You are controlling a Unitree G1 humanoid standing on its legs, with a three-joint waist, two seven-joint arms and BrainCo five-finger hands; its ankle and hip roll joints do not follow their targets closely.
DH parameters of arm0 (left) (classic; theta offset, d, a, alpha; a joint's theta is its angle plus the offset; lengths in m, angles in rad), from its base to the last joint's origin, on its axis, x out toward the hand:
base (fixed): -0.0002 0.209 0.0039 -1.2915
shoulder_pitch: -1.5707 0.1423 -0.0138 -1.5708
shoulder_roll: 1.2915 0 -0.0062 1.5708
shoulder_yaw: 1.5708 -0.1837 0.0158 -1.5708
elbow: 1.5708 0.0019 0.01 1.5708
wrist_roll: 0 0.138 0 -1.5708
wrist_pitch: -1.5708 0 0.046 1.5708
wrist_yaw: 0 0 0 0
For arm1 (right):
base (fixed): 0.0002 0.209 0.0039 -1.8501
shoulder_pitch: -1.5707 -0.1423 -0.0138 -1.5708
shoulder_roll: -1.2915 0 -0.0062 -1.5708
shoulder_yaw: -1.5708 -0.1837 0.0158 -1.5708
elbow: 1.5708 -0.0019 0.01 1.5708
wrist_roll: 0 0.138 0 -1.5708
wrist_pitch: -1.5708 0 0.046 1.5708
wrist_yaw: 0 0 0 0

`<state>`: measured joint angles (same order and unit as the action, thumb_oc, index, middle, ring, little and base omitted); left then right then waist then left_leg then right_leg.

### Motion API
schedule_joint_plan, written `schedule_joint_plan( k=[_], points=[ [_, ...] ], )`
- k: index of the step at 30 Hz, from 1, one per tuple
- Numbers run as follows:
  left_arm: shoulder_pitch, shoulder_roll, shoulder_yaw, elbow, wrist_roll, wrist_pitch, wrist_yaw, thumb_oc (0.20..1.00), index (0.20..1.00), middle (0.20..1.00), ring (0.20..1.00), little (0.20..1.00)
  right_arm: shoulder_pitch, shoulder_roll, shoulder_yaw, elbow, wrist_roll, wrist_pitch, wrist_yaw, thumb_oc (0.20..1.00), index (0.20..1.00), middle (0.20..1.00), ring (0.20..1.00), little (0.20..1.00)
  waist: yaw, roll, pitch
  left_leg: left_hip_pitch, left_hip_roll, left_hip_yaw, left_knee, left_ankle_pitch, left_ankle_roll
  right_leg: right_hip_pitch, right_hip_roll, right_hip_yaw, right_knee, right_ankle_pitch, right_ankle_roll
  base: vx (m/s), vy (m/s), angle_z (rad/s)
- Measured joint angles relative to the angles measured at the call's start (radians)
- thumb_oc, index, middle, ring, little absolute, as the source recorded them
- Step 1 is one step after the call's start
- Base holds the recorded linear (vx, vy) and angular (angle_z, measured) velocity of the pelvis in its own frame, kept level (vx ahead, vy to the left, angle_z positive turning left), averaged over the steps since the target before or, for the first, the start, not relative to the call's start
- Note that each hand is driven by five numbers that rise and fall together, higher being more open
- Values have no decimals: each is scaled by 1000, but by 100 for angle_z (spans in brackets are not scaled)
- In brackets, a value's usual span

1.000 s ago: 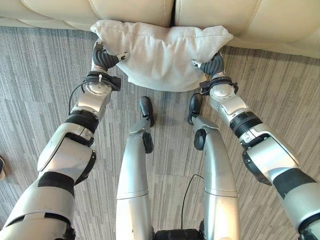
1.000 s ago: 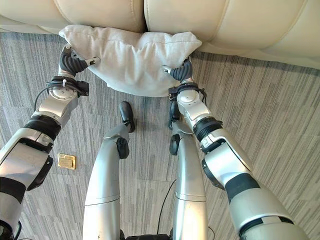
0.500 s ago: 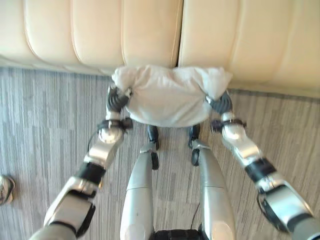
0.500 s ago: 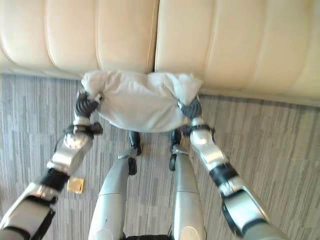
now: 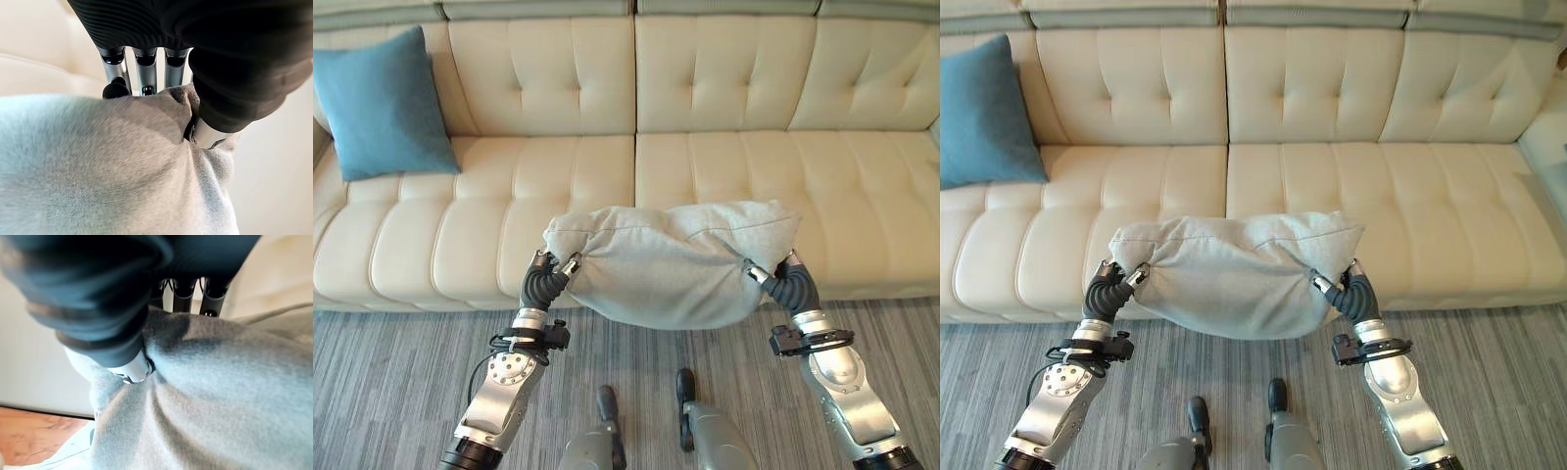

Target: Pick up all the scattered cushions and arrange them neatly on the sofa.

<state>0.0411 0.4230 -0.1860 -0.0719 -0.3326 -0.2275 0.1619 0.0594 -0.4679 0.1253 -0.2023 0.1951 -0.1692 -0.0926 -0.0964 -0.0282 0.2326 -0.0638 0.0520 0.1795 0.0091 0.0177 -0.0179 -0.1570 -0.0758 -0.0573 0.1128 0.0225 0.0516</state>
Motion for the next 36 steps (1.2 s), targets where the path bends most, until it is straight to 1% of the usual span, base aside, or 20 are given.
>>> schedule_joint_plan(
  k=[6, 9, 10, 13, 15, 17, 19, 22, 23, 24, 25, 26, 27, 28, 30, 31, 33, 34, 35, 36],
  points=[
    [2, -21, 1, 2, -1, 19, -8, 200, 200, 200, 200, 200, 26, 1, -12, 1, 1, 3, 22, 200, 200, 200, 200, 200, -4, 2, -15, 10, 19, -7, 25, 3, -6, 42, 17, -5, -18, -5, -4, 59, -178, 7],
    [11, -25, 0, 28, -2, 28, -18, 200, 200, 200, 200, 200, 39, 0, -9, 9, 1, 7, 35, 200, 200, 200, 200, 200, -2, -21, -14, -73, 26, -13, 234, 0, -14, 60, 11, -5, 14, -61, -40, 103, -145, 30],
    [30, -29, -1, 39, -2, 31, -25, 200, 200, 200, 200, 200, 45, -2, -7, 10, 2, 7, 41, 200, 200, 200, 200, 200, 15, -17, -16, -87, 34, -12, 290, 2, -16, 76, 17, -6, 24, -66, -41, 74, -59, 7],
    [40, -42, -9, 45, -3, 40, -44, 200, 200, 200, 200, 200, 61, -2, -12, 9, 14, 7, 40, 200, 200, 200, 200, 200, 23, -10, -19, -130, 41, -34, 321, -6, -31, 66, 17, -27, 38, -84, -66, 193, -18, 25],
    [41, -48, -9, 48, -3, 48, -55, 200, 200, 200, 200, 200, 65, -3, -18, 11, 23, 8, 42, 200, 200, 200, 200, 200, 28, -9, -19, -176, 26, -37, 287, -30, -31, 38, 16, -22, 34, -87, -73, 244, 41, 13],
    [38, -46, -9, 51, -2, 60, -58, 200, 200, 200, 200, 200, 67, -6, -18, 11, 23, 10, 45, 200, 200, 200, 200, 200, 34, -14, -17, -194, -3, -68, 163, -29, -34, 12, 14, -6, 41, -81, -83, 261, 45, 0],
    [37, -49, -9, 57, -2, 66, -62, 200, 200, 200, 200, 200, 68, -4, -19, 22, 23, 17, 43, 200, 200, 200, 200, 200, 59, -19, -12, -226, -18, -99, 85, -14, -57, -2, 17, 18, 38, -80, -83, 374, 76, -25],
    [29, -56, -8, 74, -1, 66, -62, 200, 200, 200, 200, 200, 66, -2, -15, 40, 23, 24, 45, 200, 200, 200, 200, 200, 70, -12, -9, -253, -6, -110, 61, -6, -81, -4, 20, 60, 22, -85, -75, 428, 134, -45],
    [34, -63, -6, 76, -1, 66, -62, 200, 200, 200, 200, 200, 66, -4, -15, 39, 23, 28, 51, 200, 200, 200, 200, 200, 85, -3, -12, -244, 5, -116, 68, -28, -81, -4, 24, 95, 9, -85, -57, 614, 228, -91],
    [38, -64, -5, 78, -1, 67, -64, 200, 200, 200, 200, 200, 71, -6, -18, 33, 23, 28, 56, 200, 200, 200, 200, 200, 98, 18, -5, -240, 16, -100, 86, -23, -68, 16, 36, 124, 10, -97, -33, 588, 222, -95],
    [46, -63, 3, 75, 0, 70, -66, 200, 200, 200, 200, 200, 77, -2, -13, 34, 22, 30, 61, 200, 200, 200, 200, 200, 105, 22, 0, -236, 21, -67, 108, -10, -51, -13, 40, 138, 134, -154, 7, 284, 128, -58],
    [56, -53, 2, 73, 0, 71, -68, 200, 200, 200, 200, 200, 88, 3, -12, 34, 22, 34, 70, 200, 200, 200, 200, 200, 100, 9, -1, -227, 9, -50, 123, -10, -48, -15, 24, 138, 258, -220, 29, 299, 151, -20],
    [69, -35, 2, 54, 0, 71, -75, 200, 200, 200, 200, 200, 108, 8, -13, 30, 23, 36, 80, 200, 200, 200, 200, 200, 101, -28, -15, -229, -20, -19, 154, -16, -39, 3, 1, 138, 366, -290, 25, 255, 138, 1],
    [69, -13, 5, 40, 0, 70, -75, 200, 200, 200, 200, 200, 105, 19, -13, 28, 23, 37, 85, 200, 200, 200, 200, 200, 104, -61, -14, -235, -40, 3, 183, -29, -19, 32, -19, 136, 380, -319, 14, 376, 215, -8],
    [63, 6, 31, 38, 0, 69, -77, 200, 200, 200, 200, 200, 88, 35, 4, 25, 23, 40, 95, 200, 200, 200, 200, 200, 130, -100, -25, -257, -53, 52, 219, -34, 29, 76, -42, 140, 327, -334, 24, 331, 214, -39],
    [61, 17, 44, 42, -1, 70, -68, 200, 200, 200, 200, 200, 58, 42, 26, 27, 23, 48, 99, 200, 200, 200, 200, 200, 135, -104, -22, -255, -66, 48, 215, -55, 60, 72, -41, 146, 321, -304, 50, 291, 209, -52],
    [60, 24, 69, 41, 0, 69, -70, 200, 200, 200, 200, 200, 50, 52, 30, 27, 23, 49, 109, 200, 200, 200, 200, 200, 124, -95, -18, -229, -66, 51, 187, -50, 80, 5, -42, 164, 436, -261, 94, 163, 122, -40],
    [64, 20, 73, 40, -1, 67, -70, 200, 200, 200, 200, 200, 51, 61, 33, 25, 23, 49, 112, 200, 200, 200, 200, 200, 125, -89, -19, -199, -63, 58, 153, -19, 90, -26, -41, 161, 510, -230, 103, 265, 158, -31],
    [62, 23, 73, 39, -1, 66, -70, 200, 200, 200, 200, 200, 52, 61, 33, 23, 24, 47, 114, 200, 200, 200, 200, 200, 117, -85, -14, -178, -69, 55, 140, -10, 134, -40, -37, 160, 533, -234, 96, 367, 197, -31],
    [61, 22, 75, 38, -1, 65, -70, 200, 200, 200, 200, 200, 48, 59, 35, 21, 25, 46, 115, 200, 200, 200, 200, 200, 101, -79, -10, -165, -84, 48, 113, -12, 146, -66, -41, 151, 540, -256, 89, 352, 167, -23]
  ],
)
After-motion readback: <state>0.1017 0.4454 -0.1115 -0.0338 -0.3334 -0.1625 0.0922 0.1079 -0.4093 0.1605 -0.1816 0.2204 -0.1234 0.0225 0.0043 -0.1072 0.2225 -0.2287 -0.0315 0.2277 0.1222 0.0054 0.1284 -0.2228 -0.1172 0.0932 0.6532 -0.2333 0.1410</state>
